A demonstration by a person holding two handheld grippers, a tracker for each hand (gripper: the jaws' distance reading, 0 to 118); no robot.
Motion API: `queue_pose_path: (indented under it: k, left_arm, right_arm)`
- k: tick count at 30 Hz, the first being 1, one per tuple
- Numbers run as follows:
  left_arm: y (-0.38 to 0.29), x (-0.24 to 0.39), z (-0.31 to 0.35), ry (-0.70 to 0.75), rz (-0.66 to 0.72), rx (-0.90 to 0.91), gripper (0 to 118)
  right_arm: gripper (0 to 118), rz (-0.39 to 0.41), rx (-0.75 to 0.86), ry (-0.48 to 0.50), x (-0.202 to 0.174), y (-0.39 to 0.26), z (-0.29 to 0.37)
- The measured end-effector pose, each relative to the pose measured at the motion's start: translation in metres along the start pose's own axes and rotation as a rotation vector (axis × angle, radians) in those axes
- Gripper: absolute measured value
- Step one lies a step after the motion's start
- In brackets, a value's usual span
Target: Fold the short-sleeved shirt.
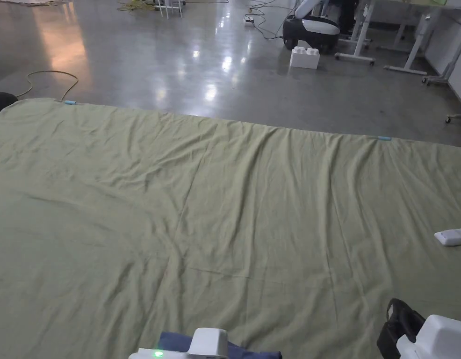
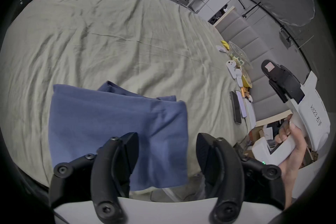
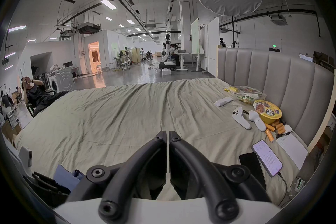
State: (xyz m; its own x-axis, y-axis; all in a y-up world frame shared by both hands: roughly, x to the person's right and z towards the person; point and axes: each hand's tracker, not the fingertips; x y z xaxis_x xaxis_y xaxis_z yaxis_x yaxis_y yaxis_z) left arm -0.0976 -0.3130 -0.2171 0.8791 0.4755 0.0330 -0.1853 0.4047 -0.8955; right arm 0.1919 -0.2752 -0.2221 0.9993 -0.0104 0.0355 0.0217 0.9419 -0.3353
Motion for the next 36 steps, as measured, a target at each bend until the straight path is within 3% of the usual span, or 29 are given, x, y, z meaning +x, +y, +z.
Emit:
queue_pose_path:
  k: [1,2,6,12,21,26,36]
  left_arm:
    - [0.0,-0.002,-0.004,0.006,0.005,-0.01,21]
    - [0.0,-0.005,-0.009,-0.009,0.015,-0.034,15]
    - [-0.012,-0.003,-0.039,-0.051,0.011,-0.117,15]
    - [-0.018,-0.001,-0.066,-0.05,0.041,-0.054,12]
    - [-0.01,0.011,-0.049,-0.079,-0.003,0.021,12]
    - [0.013,0.018,0.005,-0.039,-0.138,0.241,12]
    - [0.057,0.015,0.089,0.444,-0.4,0.886,12]
  right_arm:
    - [3,-0.002,-0.001,0.0,0.0,0.0,0.0]
    - [3,-0.003,-0.004,0.0,0.0,-0.001,0.0]
    - [3,-0.001,-0.014,0.0,0.0,-0.004,0.0]
    - [3,-0.001,-0.023,-0.005,0.001,-0.006,0.0]
    - [3,0.002,-0.011,0.011,-0.006,-0.001,0.002]
    - [3,0.022,0.044,0.005,-0.013,0.013,0.006]
    - [3,0.079,0.226,-0.041,-0.036,0.059,0.009]
